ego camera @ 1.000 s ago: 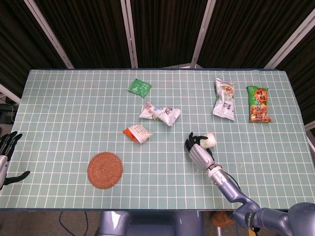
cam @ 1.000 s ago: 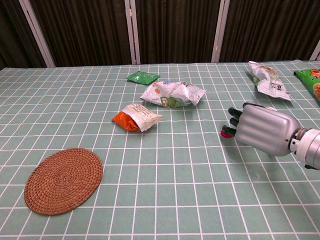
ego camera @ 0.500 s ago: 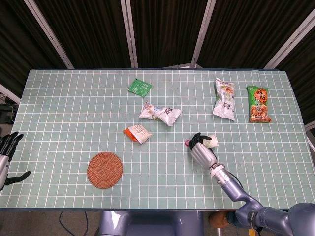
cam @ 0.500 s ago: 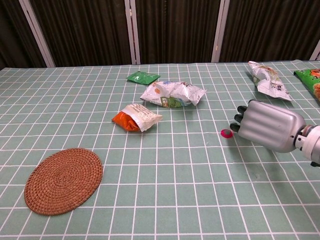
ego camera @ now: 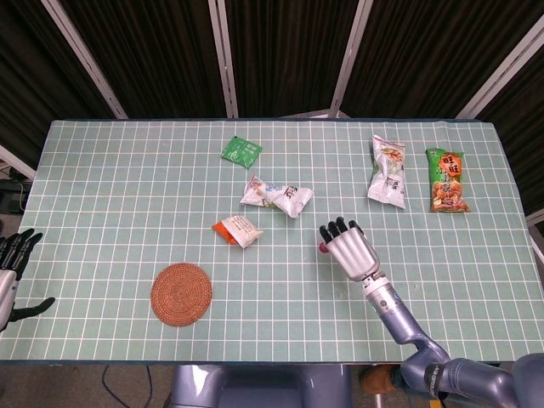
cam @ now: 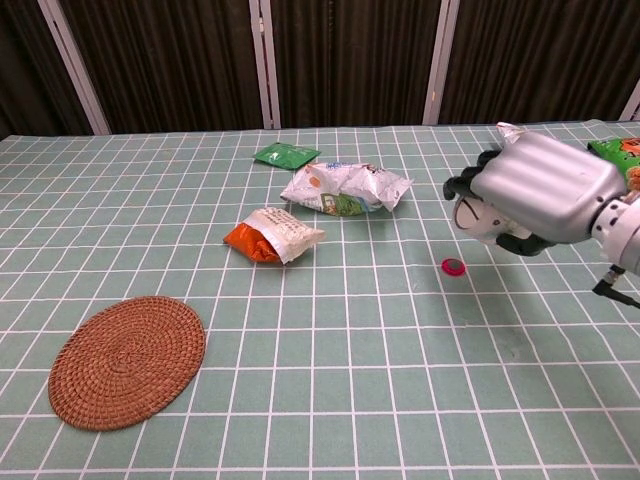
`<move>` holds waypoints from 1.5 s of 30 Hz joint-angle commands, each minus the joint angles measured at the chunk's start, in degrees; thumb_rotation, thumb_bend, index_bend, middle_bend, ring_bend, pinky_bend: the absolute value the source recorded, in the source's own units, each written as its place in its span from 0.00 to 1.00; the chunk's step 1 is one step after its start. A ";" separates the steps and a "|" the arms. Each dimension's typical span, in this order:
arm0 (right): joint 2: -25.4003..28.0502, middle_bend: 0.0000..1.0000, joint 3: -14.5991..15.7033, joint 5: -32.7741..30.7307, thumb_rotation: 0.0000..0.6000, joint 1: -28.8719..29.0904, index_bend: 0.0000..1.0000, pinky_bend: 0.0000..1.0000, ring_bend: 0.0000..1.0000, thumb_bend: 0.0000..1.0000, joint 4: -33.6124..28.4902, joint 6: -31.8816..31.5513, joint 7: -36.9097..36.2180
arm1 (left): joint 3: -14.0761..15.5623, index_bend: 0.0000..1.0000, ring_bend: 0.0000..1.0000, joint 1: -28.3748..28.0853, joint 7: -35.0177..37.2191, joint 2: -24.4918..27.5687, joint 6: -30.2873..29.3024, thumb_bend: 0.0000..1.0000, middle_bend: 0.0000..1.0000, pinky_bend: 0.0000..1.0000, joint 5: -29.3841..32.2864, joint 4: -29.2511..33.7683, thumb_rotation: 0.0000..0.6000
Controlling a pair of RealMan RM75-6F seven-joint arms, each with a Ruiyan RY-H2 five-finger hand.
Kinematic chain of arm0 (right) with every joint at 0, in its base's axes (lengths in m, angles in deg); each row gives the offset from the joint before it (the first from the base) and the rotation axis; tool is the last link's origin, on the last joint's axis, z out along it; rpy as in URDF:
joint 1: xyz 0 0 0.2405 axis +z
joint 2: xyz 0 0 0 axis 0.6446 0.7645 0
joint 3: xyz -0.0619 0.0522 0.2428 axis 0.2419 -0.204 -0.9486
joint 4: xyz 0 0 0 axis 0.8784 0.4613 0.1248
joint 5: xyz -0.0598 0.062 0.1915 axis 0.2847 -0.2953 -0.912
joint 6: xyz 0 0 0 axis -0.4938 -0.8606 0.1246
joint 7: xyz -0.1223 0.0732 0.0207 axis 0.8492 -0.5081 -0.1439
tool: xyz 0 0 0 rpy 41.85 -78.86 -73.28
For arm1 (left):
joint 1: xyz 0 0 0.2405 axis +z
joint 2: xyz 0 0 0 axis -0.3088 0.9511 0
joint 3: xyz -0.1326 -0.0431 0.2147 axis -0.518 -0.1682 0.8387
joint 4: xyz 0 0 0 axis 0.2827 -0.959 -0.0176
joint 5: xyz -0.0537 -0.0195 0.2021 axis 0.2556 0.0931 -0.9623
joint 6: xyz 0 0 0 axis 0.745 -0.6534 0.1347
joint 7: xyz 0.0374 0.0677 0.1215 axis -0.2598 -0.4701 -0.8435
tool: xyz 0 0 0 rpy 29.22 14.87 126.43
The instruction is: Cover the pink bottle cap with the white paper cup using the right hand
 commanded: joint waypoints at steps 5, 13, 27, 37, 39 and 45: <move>-0.83 0.41 -8.02 -10.79 1.00 -0.03 0.26 0.57 0.26 0.39 -6.39 2.62 -18.10 | 0.02 0.00 0.00 -0.02 0.05 0.11 -0.03 0.00 0.00 0.00 -0.07 -0.02 1.00; -6.37 0.41 -10.42 -16.04 1.00 1.31 0.26 0.57 0.24 0.38 -3.98 4.23 -23.44 | -0.16 0.00 0.00 -0.20 0.33 0.13 0.39 0.00 0.00 0.00 0.50 -0.27 1.00; -11.44 0.41 -8.84 -16.96 1.00 2.47 0.25 0.57 0.24 0.38 2.54 3.75 -22.71 | -0.35 0.00 0.00 -0.17 1.51 0.52 0.29 0.00 0.00 0.00 0.75 -0.59 1.00; -11.51 0.41 -8.50 -16.40 1.00 2.13 0.25 0.56 0.24 0.38 4.89 3.09 -24.42 | -0.27 0.00 0.00 -0.31 1.37 0.43 0.48 0.00 0.00 0.00 0.58 -0.65 1.00; -11.41 0.40 -8.36 -16.43 1.00 1.98 0.25 0.56 0.23 0.38 5.27 3.13 -24.69 | -0.26 0.00 0.00 -0.30 1.30 0.41 0.46 0.00 0.00 0.00 0.57 -0.59 1.00; -9.79 0.26 -7.89 -17.02 1.00 1.25 0.13 0.45 0.10 0.33 3.75 5.24 -28.01 | -0.22 0.00 0.00 -0.34 0.87 0.30 0.55 0.00 0.00 0.00 0.65 -0.48 1.00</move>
